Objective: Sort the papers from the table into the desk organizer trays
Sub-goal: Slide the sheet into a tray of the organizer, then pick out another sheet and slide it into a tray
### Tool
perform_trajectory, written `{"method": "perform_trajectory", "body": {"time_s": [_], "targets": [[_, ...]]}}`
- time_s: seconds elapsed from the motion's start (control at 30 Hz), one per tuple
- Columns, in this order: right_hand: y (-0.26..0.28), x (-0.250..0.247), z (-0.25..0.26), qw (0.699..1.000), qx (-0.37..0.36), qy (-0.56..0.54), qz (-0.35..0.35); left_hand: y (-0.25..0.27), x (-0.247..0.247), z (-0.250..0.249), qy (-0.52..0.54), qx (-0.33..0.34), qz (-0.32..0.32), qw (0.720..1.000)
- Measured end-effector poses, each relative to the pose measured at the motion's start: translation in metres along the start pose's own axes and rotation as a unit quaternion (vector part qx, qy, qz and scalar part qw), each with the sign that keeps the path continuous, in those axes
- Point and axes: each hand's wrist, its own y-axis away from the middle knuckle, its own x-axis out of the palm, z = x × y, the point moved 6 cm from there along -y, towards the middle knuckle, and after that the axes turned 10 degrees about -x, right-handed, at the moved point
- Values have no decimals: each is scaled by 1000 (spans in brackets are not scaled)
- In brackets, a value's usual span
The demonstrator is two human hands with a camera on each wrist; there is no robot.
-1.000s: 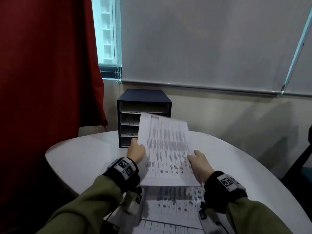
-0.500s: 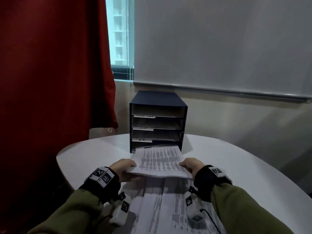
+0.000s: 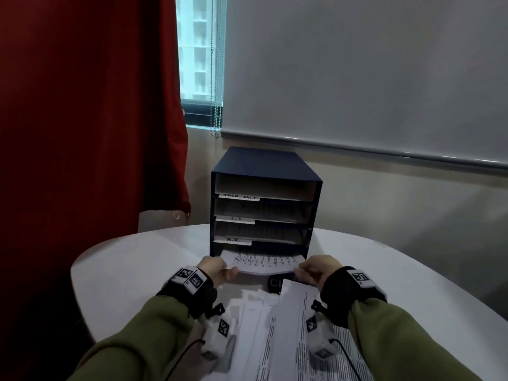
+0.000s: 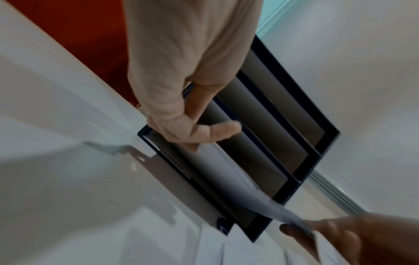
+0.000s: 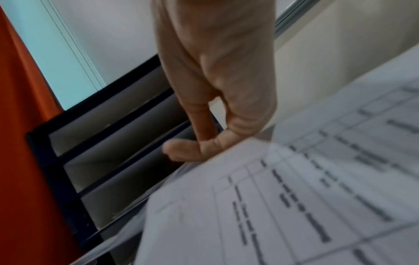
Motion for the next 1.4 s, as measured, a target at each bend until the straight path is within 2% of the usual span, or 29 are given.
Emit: {"method": "perform_trajectory", "body": {"time_s": [0.07,0.17,0.27,0.4,0.47,0.57,0.67,0.73,0.8,0.87,0.97,1.0,1.1,1.2,1.3,1.4], "targets": [[-15,3,-3,997,-16,-72,-36,-10,7,-3,23,-12,20,999],[-41,17,-11,991,-36,-129,-17,-25,13,-11,38,1,27,999],[-55,28,-15,986,-40,-163,-7,-37,22,-16,51,-2,63,997],[-51,30,-13,991,-59,-120,18,-35,27,-12,12,-27,58,998],[-42,23,-9,993,-73,-91,25,-23,27,-10,-58,-1,44,997],[-22,6,8,989,-145,-5,30,1,28,-8,-176,37,36,983],[11,-27,20,969,-233,79,2,24,40,-9,-305,119,33,944],[34,-57,15,960,-250,120,-25,45,56,-7,-356,172,44,917],[49,-92,-3,961,-228,145,-61,61,73,5,-399,181,75,896],[64,-124,-25,968,-179,164,-69,72,87,25,-454,159,101,871],[88,-149,-62,974,-85,209,-36,80,103,45,-595,207,66,774],[101,-160,-74,975,-71,208,-36,89,110,52,-605,235,53,759],[107,-163,-89,984,-67,160,-40,99,114,45,-565,328,-7,757],[111,-168,-92,988,-65,133,-49,115,113,36,-522,380,-40,763],[112,-179,-86,986,-92,112,-77,126,115,34,-519,381,22,765],[114,-182,-82,984,-108,124,-61,129,108,39,-493,323,123,798]]}}
